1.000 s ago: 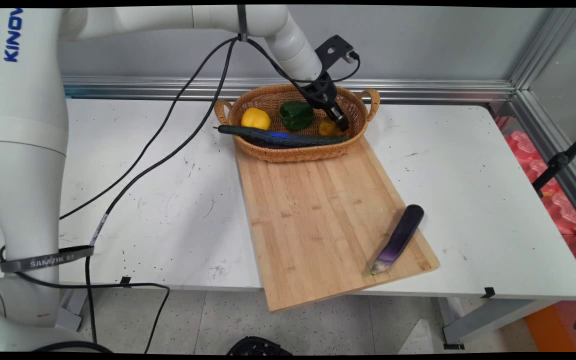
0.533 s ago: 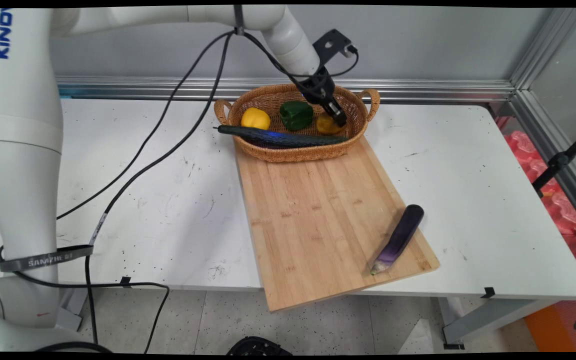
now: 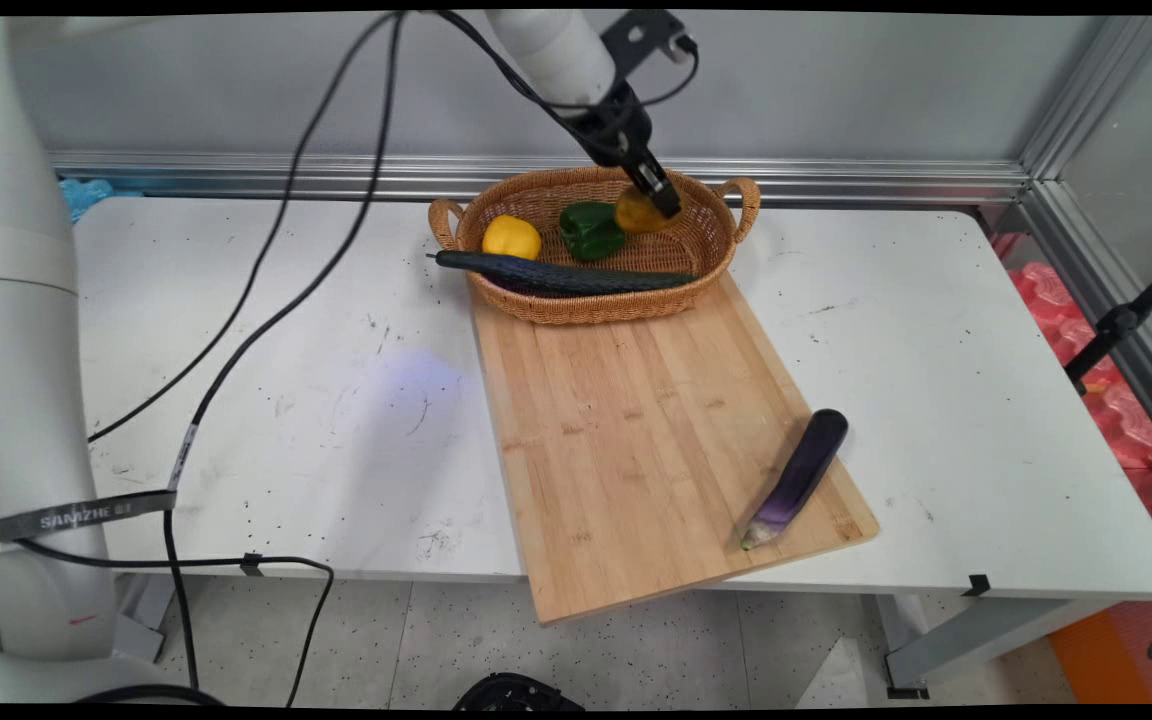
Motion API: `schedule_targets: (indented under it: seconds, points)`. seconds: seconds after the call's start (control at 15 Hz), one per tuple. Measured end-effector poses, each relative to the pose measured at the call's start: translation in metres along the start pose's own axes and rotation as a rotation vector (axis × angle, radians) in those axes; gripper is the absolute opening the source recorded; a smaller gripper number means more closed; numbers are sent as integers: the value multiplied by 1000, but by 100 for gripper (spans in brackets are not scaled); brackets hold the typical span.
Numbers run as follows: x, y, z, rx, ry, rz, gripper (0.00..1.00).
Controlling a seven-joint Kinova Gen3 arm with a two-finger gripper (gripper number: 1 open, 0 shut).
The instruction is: Place the picked object on the cutting board
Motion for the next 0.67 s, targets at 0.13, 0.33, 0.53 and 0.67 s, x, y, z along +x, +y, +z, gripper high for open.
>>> schedule_targets:
  seconds: [0.13, 0.33, 0.53, 0.67]
  points:
    - [-1, 6, -24, -6, 13, 39, 0]
    - [-6, 22, -57, -44, 30, 122, 0]
    - [-17, 44, -84, -105, 41, 217, 0]
    - [-24, 57, -96, -140, 46, 266, 0]
